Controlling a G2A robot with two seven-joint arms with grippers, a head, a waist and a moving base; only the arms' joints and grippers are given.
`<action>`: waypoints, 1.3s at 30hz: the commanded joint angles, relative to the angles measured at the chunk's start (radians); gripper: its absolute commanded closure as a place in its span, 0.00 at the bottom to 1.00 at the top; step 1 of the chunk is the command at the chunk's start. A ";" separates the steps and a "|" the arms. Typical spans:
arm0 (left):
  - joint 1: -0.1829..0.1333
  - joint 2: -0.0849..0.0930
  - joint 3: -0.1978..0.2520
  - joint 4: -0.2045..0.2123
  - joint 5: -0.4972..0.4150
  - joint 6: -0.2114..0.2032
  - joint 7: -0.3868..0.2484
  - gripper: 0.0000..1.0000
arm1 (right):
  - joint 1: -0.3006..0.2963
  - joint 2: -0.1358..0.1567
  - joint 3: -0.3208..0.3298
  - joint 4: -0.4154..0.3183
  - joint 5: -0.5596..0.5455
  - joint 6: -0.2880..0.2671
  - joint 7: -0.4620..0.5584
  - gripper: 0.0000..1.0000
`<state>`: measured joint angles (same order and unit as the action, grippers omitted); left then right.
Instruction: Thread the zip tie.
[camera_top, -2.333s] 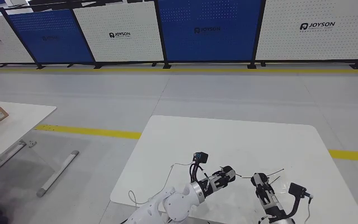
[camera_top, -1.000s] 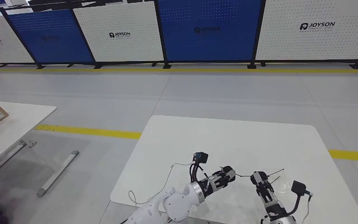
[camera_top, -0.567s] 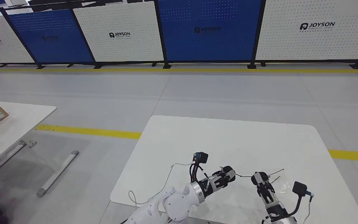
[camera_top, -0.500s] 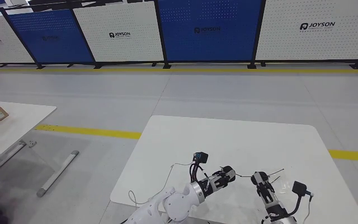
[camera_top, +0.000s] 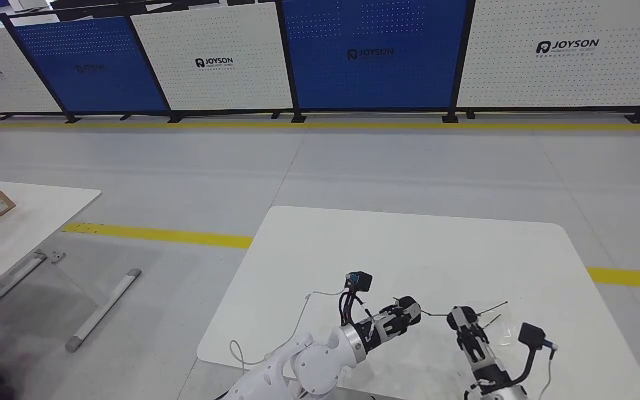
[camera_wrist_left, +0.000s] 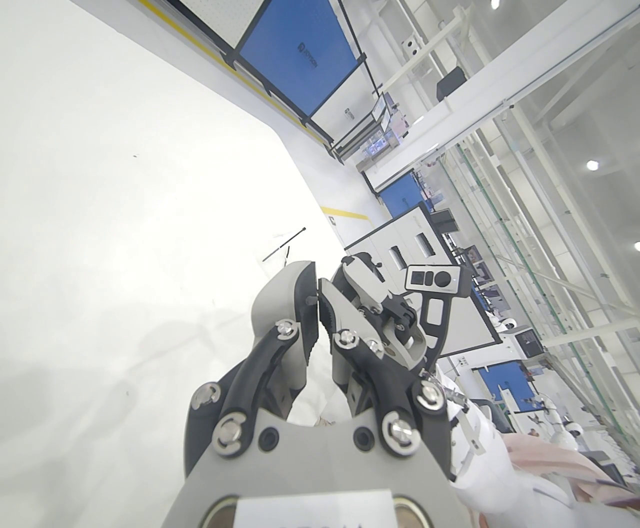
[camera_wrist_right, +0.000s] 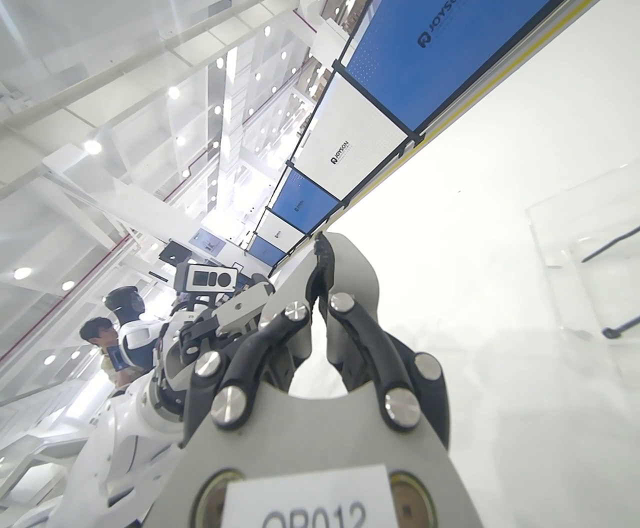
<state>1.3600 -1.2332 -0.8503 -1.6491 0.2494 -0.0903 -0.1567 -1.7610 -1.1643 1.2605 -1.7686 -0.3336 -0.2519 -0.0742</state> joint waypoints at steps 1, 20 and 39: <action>0.000 0.000 0.000 0.000 0.000 0.000 0.000 1.00 | -0.002 -0.001 0.003 -0.001 0.001 -0.002 0.001 1.00; 0.000 0.000 0.000 0.000 0.000 0.000 0.000 1.00 | -0.009 -0.010 0.011 -0.003 -0.005 -0.005 0.007 1.00; 0.000 0.000 0.000 0.000 0.000 0.000 0.000 1.00 | -0.016 -0.019 0.025 -0.002 -0.009 -0.020 0.013 1.00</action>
<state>1.3600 -1.2332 -0.8503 -1.6491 0.2494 -0.0903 -0.1567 -1.7757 -1.1825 1.2848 -1.7693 -0.3405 -0.2723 -0.0621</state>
